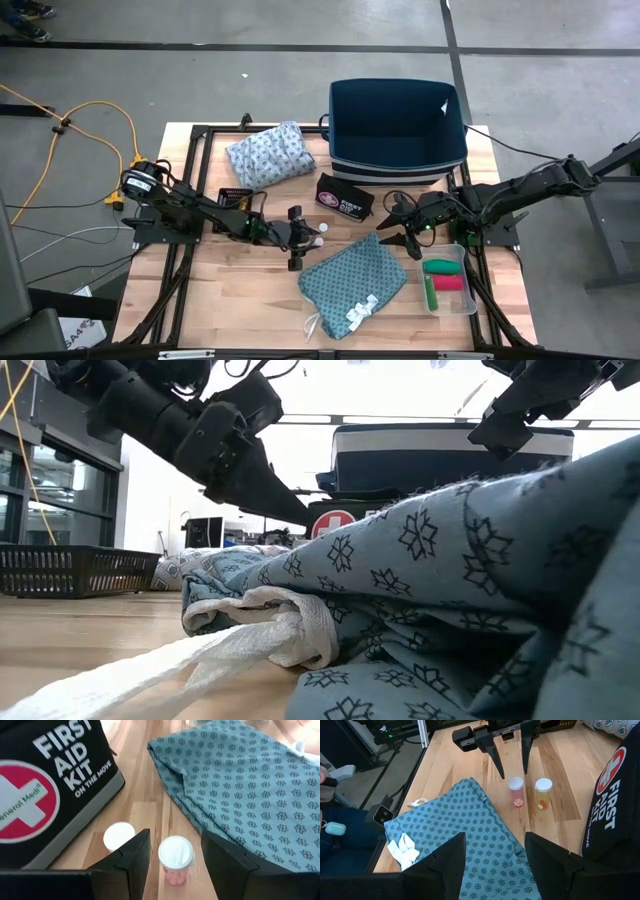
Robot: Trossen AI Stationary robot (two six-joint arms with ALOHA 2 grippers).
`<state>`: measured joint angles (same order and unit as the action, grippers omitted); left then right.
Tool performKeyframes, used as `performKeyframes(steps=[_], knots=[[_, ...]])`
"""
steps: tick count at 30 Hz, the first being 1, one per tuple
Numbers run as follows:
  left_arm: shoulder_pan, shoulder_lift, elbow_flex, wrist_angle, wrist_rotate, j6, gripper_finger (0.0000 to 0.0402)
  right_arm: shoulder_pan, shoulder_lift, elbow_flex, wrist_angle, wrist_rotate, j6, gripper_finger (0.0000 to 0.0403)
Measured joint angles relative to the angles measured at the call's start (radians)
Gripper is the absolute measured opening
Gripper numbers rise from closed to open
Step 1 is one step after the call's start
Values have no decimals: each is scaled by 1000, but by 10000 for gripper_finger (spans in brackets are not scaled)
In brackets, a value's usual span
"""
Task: Pick & place medical supplies in basket/bin
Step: Put the pink pill bottle into the black bin
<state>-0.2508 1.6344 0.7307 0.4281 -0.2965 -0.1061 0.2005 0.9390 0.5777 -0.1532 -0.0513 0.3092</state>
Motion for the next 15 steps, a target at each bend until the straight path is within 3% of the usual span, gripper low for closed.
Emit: performKeyframes(steps=[15], knots=[[2,0,0,-50,13,-8,227,0,0,0,0,0,0,192]])
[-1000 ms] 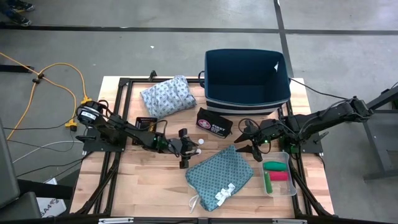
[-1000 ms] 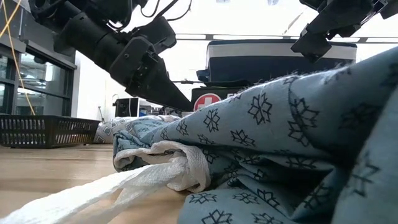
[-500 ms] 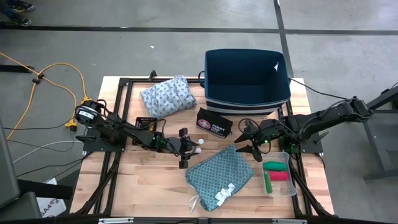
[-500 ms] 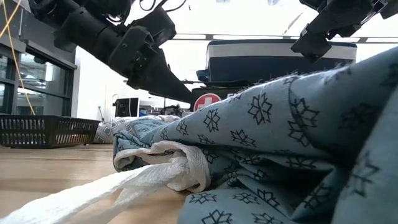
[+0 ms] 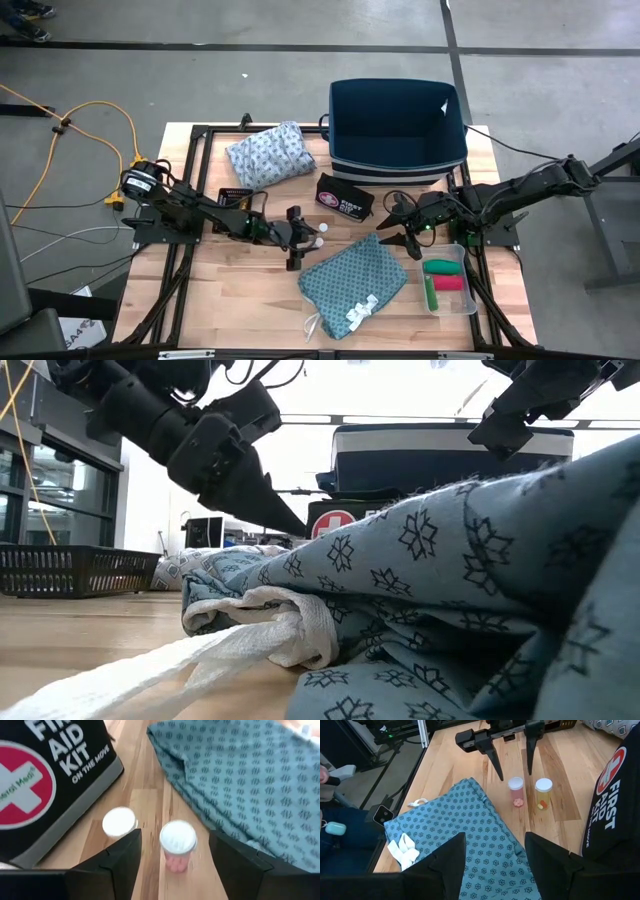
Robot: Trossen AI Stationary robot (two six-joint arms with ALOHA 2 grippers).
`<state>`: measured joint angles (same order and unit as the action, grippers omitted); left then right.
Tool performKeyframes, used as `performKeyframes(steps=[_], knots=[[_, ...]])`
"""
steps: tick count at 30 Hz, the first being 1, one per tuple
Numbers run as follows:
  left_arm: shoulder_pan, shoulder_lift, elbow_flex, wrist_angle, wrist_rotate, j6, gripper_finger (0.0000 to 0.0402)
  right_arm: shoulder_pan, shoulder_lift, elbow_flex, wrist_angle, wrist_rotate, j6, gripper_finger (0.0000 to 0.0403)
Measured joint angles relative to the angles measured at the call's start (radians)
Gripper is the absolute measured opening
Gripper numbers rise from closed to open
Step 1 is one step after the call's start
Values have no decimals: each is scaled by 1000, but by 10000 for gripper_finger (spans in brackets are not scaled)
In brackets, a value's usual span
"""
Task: Pick & place medical supplies in basket/bin
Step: Put the pink pill bottle into the black bin
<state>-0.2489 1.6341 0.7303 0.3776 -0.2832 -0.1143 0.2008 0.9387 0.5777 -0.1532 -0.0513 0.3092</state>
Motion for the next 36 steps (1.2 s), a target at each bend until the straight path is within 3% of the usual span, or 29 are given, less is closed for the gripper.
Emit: performKeyframes(steps=[20,36], knots=[[0,56,-1,6,-1,-43,228,0,0,0,2,0,0,192],[20,147,0,149,-3,-43,228,0,0,0,3,0,0,192]])
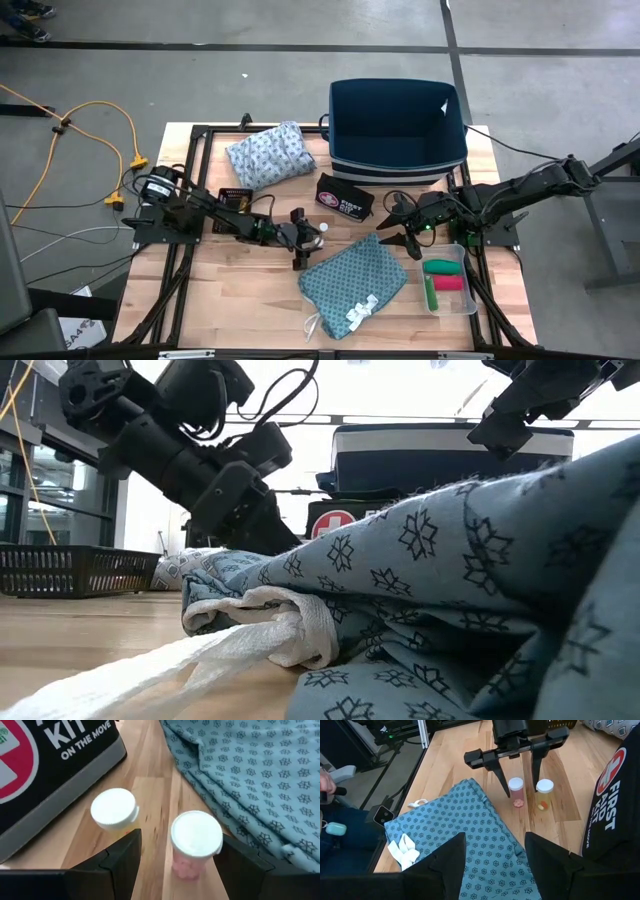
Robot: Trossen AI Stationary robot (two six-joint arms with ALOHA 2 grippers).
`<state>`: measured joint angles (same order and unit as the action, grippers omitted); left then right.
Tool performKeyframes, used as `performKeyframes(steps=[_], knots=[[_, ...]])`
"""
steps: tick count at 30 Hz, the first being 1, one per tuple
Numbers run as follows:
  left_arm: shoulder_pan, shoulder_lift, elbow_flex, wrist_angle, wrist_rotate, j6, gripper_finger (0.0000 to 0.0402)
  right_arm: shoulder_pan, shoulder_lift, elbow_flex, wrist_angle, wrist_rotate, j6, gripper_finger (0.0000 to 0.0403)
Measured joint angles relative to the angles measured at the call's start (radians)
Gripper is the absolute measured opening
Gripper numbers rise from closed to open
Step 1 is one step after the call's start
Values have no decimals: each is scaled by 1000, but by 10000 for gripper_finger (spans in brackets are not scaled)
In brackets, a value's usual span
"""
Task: Pick & place medical supplies in basket/bin
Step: Put the pink pill bottle into the black bin
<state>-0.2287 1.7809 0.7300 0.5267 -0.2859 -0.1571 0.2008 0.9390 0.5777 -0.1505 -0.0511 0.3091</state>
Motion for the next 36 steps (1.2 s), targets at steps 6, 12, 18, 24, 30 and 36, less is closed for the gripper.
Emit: performKeyframes(steps=[6,12,18,24,30,36], knots=[[0,0,0,-2,2,0,217,0,0,0,0,0,0,192],[0,0,0,-2,2,0,186,0,0,0,0,0,0,192],[0,0,0,-2,2,1,155,0,0,0,0,0,0,192],[0,0,0,-2,2,1,144,0,0,0,0,0,0,192],[-2,0,0,-2,2,1,143,0,0,0,0,0,0,192],[-7,-22,0,-3,2,2,143,0,0,0,0,0,0,192]])
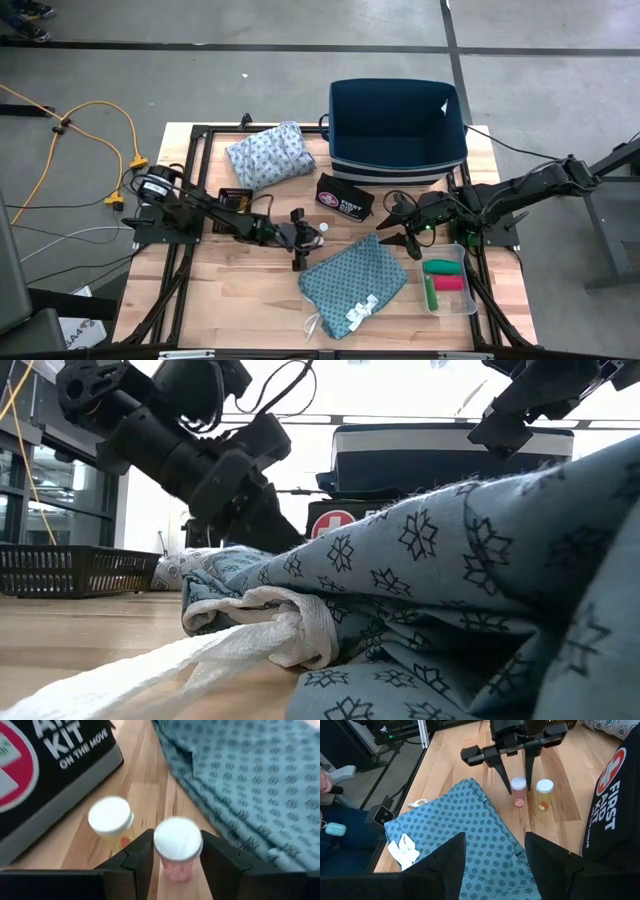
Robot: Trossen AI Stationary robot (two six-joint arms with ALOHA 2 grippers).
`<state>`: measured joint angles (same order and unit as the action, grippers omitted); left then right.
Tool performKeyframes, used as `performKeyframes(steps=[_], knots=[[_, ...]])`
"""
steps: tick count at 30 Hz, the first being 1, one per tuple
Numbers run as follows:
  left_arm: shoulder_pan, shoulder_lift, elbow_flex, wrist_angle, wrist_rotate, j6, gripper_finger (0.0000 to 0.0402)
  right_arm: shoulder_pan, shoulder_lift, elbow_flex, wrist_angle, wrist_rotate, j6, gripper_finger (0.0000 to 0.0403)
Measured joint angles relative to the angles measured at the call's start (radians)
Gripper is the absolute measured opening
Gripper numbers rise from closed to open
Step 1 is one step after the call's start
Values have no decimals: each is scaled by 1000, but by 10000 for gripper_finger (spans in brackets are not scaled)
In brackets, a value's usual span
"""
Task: Pick & place medical supplies in basket/bin
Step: Put the pink pill bottle into the black bin
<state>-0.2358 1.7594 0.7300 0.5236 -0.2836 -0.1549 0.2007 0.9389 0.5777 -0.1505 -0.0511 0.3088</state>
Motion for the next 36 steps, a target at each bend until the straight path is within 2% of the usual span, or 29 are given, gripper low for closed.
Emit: performKeyframes(steps=[9,36], knots=[[-19,-111,0,-90,0,53,143,0,0,0,0,0,0,192],[-23,-113,0,-105,0,51,143,0,0,0,0,0,0,192]])
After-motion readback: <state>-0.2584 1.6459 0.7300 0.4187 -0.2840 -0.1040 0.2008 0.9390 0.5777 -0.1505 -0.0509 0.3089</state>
